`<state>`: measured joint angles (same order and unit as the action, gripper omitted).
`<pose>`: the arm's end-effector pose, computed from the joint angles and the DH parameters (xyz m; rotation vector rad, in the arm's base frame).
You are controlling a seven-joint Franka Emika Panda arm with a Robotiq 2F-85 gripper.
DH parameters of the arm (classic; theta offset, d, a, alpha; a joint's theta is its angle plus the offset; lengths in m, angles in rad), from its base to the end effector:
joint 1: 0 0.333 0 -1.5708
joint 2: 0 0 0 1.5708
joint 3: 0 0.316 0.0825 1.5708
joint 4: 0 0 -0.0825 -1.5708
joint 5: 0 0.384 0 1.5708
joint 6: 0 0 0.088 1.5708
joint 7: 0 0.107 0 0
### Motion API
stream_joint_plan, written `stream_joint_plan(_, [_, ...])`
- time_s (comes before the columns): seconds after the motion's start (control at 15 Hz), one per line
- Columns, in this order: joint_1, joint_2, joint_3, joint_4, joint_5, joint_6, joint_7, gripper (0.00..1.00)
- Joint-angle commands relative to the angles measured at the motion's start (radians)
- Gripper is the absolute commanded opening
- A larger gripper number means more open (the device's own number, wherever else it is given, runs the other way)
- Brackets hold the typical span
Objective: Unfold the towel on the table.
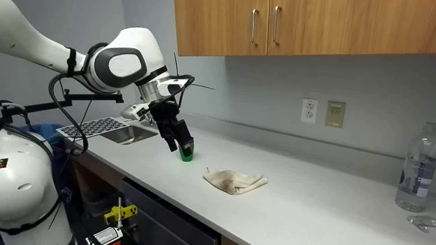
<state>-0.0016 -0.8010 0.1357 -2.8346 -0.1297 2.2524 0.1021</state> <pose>0.3187 0.0355 0.4278 2.9361 0.1067 0.3396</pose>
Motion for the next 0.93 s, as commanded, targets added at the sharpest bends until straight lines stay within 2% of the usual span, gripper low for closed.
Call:
stream_joint_plan(0.0, [0.006, 0.007, -0.006, 0.008, -0.005, -0.009, 0.004, 1.00])
stream_joint_plan(0.87, [0.006, 0.021, -0.006, 0.003, -0.005, -0.011, 0.004, 1.00])
